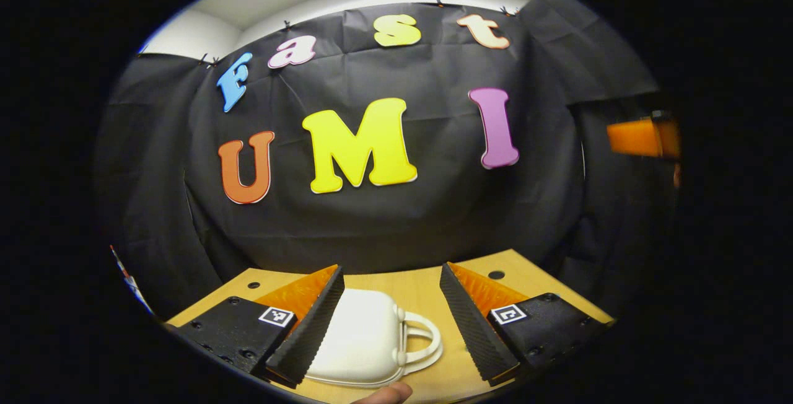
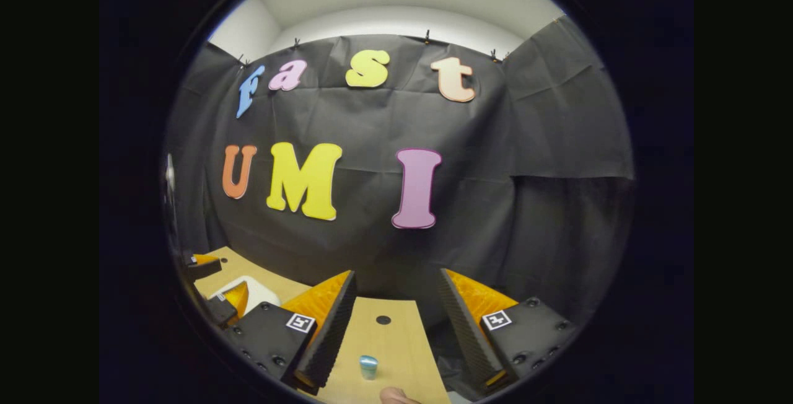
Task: First open the suitcase, pack the skin care products into it, and then close the suitcase.
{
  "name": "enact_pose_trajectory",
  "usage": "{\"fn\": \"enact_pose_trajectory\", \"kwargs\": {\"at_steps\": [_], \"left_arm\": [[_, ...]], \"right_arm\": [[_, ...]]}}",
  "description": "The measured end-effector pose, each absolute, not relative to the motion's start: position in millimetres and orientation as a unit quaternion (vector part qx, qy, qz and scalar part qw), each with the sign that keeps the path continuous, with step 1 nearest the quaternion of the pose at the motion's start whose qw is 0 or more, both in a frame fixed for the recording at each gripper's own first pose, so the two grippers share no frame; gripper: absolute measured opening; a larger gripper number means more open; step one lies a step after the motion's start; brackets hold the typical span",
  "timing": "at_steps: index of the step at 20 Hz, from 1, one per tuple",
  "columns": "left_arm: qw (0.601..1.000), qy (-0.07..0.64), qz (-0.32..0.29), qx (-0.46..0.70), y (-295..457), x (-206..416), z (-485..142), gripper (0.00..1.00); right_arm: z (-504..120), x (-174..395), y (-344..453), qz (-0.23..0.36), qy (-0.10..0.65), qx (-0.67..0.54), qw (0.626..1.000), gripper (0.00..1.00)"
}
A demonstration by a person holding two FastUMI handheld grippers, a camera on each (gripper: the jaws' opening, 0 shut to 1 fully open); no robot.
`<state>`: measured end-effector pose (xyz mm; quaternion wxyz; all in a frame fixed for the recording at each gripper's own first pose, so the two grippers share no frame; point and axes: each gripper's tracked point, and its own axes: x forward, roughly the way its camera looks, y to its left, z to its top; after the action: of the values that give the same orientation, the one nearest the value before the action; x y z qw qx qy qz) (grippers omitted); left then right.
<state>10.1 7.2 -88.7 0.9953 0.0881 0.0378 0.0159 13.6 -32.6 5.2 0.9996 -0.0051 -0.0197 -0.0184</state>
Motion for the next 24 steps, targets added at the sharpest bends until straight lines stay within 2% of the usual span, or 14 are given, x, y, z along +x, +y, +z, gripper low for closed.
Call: {"fn": "enact_pose_trajectory", "kwargs": {"at_steps": [3,6,10,11,13,15,19,20,23,24], "left_arm": [[0.990,0.071,0.015,0.120,8.2,9.7,-139.4,0.99],[0.970,0.080,0.005,0.230,4.2,15.3,-175.0,1.00],[0.913,0.064,-0.007,0.403,-14.5,23.7,-212.6,0.98],[0.896,0.065,-0.010,0.440,-16.6,28.0,-223.4,0.98],[0.867,0.069,-0.012,0.492,-16.1,34.8,-241.1,0.97],[0.840,0.102,-0.011,0.533,-9.7,42.5,-263.3,0.97],[0.798,0.098,-0.024,0.594,-25.8,57.2,-274.8,0.94],[0.791,0.110,-0.026,0.601,-24.0,60.4,-285.2,0.86],[0.772,0.129,-0.024,0.622,-15.4,66.7,-292.3,0.76],[0.767,0.129,-0.024,0.629,-16.4,68.8,-292.3,0.70]], "right_arm": [[-12.0,7.1,-46.1,-0.030,-0.001,-0.002,1.000,0.79],[-32.7,3.3,-60.5,-0.044,0.024,-0.006,0.999,0.79],[-50.9,0.0,-79.8,-0.059,0.046,-0.001,0.997,0.77],[-55.1,-0.9,-84.7,-0.063,0.050,0.002,0.997,0.79],[-63.5,-4.3,-94.8,-0.068,0.057,0.007,0.996,0.79],[-70.4,-7.1,-104.0,-0.072,0.064,0.012,0.995,0.79],[-78.6,-13.3,-118.5,-0.079,0.069,0.016,0.994,0.79],[-82.0,-14.4,-120.7,-0.080,0.071,0.017,0.994,0.79],[-84.9,-17.6,-125.7,-0.079,0.073,0.021,0.994,0.79],[-86.0,-18.7,-127.8,-0.079,0.072,0.021,0.994,0.79]]}}
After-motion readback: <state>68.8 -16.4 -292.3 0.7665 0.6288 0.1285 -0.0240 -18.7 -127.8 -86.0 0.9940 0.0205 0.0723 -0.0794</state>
